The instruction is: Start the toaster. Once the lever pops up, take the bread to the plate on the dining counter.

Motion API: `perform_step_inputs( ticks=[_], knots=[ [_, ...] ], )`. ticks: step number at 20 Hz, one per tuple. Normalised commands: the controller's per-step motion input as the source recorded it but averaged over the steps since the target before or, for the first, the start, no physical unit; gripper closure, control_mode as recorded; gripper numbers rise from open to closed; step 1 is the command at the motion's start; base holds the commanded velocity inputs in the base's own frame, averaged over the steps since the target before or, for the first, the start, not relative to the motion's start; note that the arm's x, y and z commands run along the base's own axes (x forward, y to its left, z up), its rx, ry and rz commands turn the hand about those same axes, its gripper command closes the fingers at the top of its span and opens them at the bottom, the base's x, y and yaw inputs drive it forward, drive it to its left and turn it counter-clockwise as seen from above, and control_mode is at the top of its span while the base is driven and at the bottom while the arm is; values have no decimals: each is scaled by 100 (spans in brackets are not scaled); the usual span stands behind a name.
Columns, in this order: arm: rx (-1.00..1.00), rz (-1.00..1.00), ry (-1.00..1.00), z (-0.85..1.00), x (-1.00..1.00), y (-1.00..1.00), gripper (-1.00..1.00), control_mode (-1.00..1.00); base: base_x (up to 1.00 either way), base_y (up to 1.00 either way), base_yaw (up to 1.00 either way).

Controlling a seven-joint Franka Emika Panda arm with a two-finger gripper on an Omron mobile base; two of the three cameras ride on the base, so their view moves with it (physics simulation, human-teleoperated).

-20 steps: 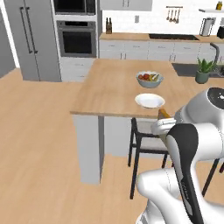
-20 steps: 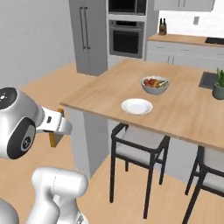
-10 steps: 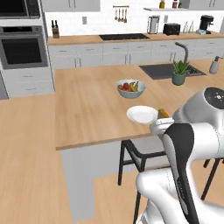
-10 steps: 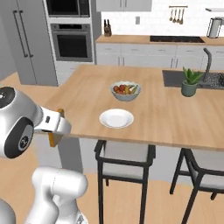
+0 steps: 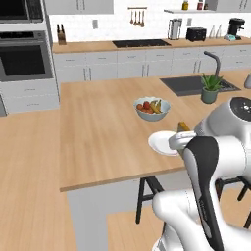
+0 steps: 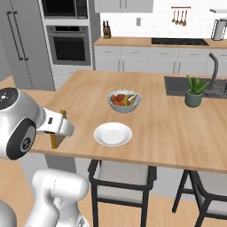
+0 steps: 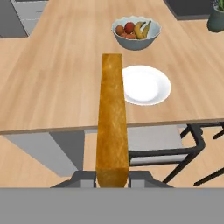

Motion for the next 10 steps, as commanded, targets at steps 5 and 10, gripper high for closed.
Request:
perform_step_inputs(
  ticks=[5,10],
  knots=[
    [15,16,-1,-1,50,-76,100,-100,0,0,0],
    [16,3,-4,-1,82,-52,100,-100,0,0,0]
  ],
)
